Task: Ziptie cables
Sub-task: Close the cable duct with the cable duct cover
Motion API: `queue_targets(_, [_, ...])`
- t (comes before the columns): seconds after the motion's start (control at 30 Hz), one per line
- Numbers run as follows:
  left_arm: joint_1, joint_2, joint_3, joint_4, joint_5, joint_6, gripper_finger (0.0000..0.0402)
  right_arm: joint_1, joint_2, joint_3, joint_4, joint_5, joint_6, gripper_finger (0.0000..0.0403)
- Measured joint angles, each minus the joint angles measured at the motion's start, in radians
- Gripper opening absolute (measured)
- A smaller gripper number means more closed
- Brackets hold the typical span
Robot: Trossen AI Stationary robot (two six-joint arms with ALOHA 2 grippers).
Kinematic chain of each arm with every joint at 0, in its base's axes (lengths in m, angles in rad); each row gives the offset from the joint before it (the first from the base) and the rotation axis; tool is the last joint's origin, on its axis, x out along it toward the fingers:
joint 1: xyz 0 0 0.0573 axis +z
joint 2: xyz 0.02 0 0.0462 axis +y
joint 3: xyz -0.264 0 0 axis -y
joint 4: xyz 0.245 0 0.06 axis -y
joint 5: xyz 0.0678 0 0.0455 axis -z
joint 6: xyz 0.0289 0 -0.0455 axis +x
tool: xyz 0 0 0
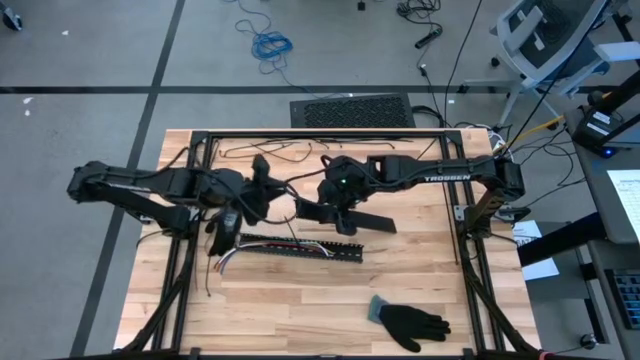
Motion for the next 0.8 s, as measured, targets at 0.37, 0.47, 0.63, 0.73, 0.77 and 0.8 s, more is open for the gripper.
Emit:
queue_targets(0.37, [0.001,-0.051,0.0,-0.2,-0.092,-0.303,0.0096,0.001,0.0,0.0,-0.129,-0.002,0.082,0.0217])
queue_targets(0.47, [0.001,-0.052,0.0,-0.248,-0.092,-0.351,0.0096,0.012,0.0,0.0,-0.129,-0.003,0.135,0.0217])
queue_targets(0.63, [0.003,-0.052,0.0,-0.303,-0.086,-0.424,0.0096,0.052,0.013,0.0,-0.132,-0.04,0.211,0.0217])
queue_targets(0.73, [0.008,-0.052,-0.018,-0.313,-0.057,-0.507,0.0096,0.079,0.049,0.0,-0.157,-0.089,0.25,0.0217])
queue_targets(0.77, [0.008,-0.052,-0.028,-0.316,-0.041,-0.532,0.0096,0.09,0.063,0.0,-0.165,-0.09,0.257,0.0217])
queue_targets(0.8, [0.008,-0.051,-0.035,-0.325,-0.027,-0.55,0.0096,0.098,0.076,0.0,-0.175,-0.09,0.256,0.0217])
